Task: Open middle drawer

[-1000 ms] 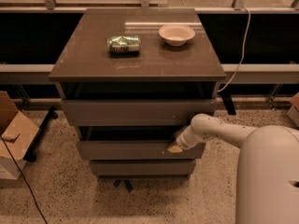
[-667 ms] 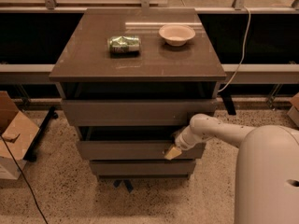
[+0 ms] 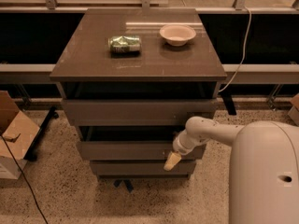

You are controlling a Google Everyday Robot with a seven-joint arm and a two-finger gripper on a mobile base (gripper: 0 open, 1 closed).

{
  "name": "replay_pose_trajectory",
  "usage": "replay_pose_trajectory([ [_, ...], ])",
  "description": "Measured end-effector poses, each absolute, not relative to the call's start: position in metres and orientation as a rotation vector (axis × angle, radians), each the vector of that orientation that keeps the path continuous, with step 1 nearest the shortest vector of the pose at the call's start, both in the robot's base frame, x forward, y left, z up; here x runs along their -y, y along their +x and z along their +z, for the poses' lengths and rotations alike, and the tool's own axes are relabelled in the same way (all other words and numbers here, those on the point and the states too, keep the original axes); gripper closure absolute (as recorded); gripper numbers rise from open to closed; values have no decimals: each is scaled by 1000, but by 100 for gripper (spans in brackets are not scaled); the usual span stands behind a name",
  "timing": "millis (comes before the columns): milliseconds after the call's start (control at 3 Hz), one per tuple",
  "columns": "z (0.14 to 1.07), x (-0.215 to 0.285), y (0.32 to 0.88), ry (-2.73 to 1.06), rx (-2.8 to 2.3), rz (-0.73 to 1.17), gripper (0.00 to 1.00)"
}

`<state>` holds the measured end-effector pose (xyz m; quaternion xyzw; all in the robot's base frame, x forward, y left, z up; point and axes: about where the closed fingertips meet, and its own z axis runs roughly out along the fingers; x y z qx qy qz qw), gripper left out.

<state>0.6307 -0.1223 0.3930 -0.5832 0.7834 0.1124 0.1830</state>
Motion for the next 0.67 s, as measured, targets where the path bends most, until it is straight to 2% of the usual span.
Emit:
replay_pose_trajectory([
  [667,407,122,631,-1645,-2210,317,62],
])
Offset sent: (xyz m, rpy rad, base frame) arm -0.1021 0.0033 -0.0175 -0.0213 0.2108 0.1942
